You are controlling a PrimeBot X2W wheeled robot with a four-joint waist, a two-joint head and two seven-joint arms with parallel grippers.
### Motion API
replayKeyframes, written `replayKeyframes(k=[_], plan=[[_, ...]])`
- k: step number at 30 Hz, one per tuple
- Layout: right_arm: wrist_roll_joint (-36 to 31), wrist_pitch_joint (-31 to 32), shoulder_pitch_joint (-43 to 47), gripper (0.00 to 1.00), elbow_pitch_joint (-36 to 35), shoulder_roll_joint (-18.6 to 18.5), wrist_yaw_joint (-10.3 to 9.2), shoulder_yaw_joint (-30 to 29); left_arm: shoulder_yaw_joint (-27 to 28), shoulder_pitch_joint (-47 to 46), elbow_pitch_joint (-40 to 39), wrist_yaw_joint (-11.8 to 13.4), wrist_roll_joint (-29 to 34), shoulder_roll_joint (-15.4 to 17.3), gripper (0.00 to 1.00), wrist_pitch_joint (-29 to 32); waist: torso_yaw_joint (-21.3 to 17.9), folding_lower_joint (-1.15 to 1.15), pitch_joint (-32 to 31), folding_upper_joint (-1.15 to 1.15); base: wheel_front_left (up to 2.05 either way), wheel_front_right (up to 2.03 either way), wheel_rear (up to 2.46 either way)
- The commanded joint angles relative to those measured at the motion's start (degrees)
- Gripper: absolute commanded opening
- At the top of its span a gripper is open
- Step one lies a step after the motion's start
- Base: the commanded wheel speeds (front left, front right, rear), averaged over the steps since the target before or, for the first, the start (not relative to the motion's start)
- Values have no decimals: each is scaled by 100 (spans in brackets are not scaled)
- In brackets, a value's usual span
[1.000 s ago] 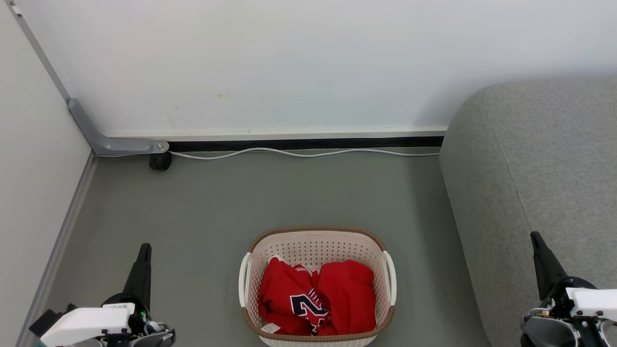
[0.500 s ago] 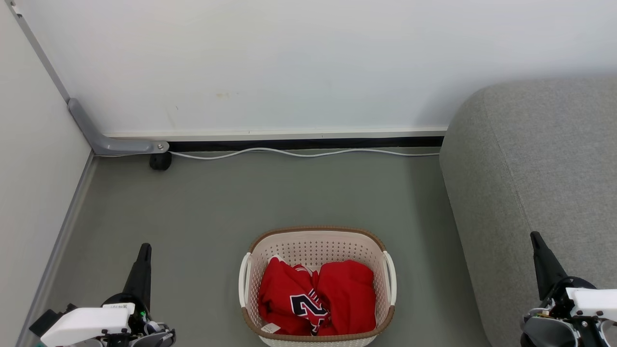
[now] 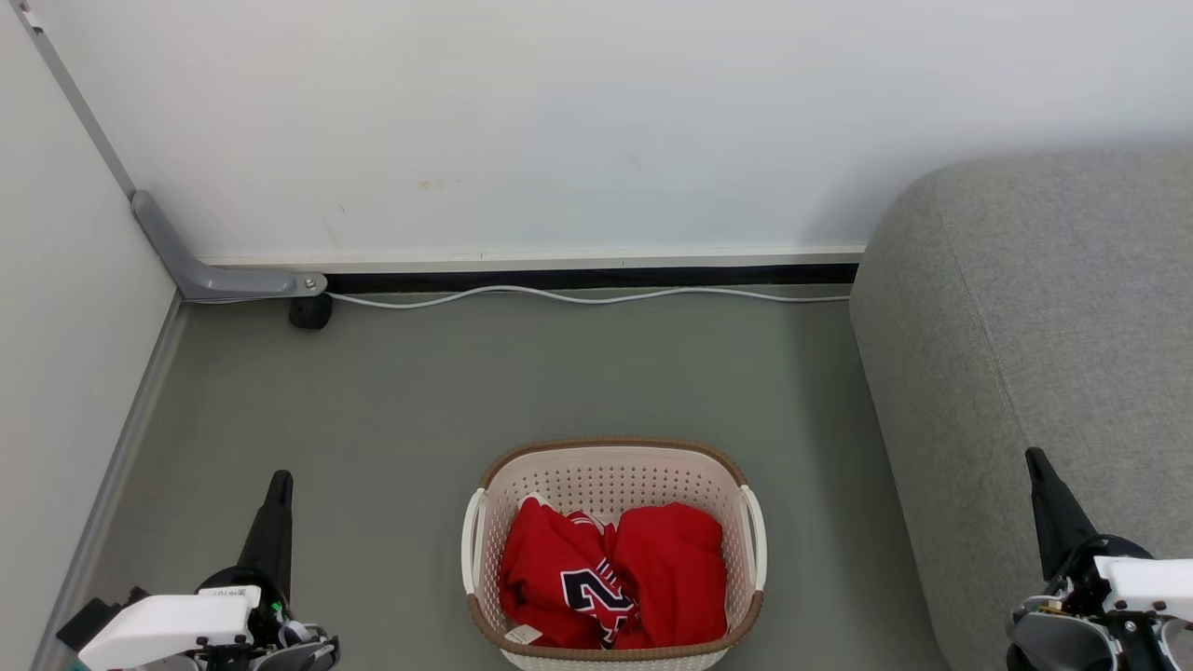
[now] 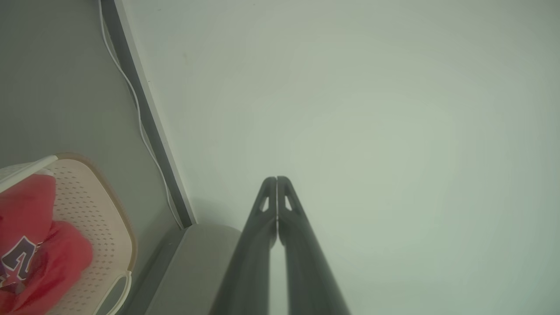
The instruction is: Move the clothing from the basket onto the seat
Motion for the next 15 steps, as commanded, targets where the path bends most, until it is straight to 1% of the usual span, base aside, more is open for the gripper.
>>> replayKeyframes(k=[1,15], plan=[[67,42,-100,0,-179,-60,25,105,168,-332,-169,-43,-23,99,0,33,0,0,0,0,0,0,0],[67,42,-100,0,-179,-60,25,105,168,-332,-169,-43,-23,99,0,33,0,0,0,0,0,0,0]])
